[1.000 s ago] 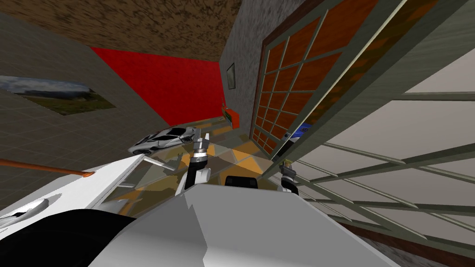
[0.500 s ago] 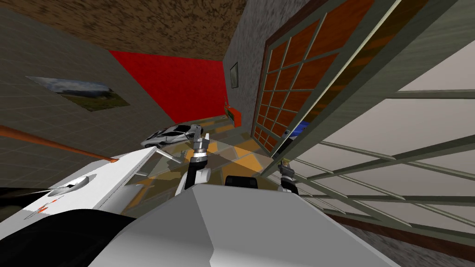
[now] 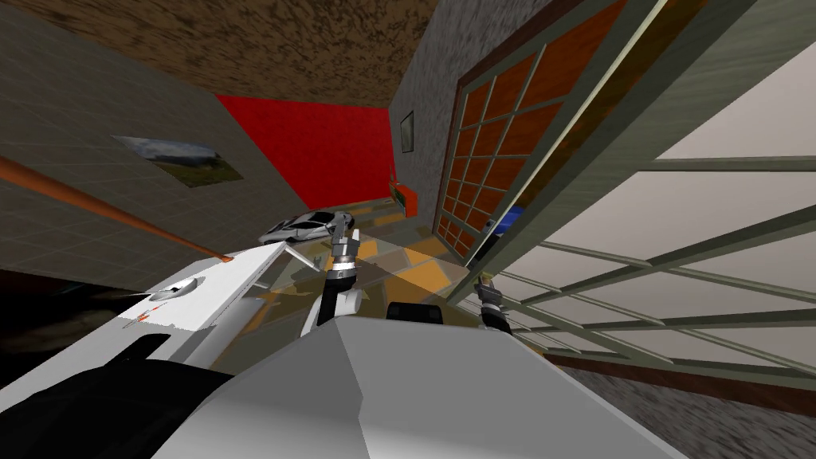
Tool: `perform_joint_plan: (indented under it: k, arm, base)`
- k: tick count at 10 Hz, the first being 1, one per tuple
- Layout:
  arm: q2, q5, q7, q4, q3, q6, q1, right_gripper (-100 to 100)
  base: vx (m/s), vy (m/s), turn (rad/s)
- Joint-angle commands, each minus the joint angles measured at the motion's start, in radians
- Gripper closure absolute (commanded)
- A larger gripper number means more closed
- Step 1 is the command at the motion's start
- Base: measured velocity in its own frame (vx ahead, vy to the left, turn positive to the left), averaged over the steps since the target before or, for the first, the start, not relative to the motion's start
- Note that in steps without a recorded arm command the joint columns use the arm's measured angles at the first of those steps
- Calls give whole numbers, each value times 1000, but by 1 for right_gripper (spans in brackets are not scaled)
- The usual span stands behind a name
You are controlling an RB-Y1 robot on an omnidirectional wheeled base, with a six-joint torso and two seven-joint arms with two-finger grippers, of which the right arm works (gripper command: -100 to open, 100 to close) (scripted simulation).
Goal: Pull the door open
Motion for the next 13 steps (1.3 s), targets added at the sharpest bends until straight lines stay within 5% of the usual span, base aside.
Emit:
perform_joint_plan:
  k: [1, 13]
  arm:
    - [0, 0, 0, 0, 0, 0, 0, 100]
    - [-83, 61, -107, -23, 115, -71, 68, 100]
  base:
    - [-82, 0, 16]
    - [-180, -12, 88]
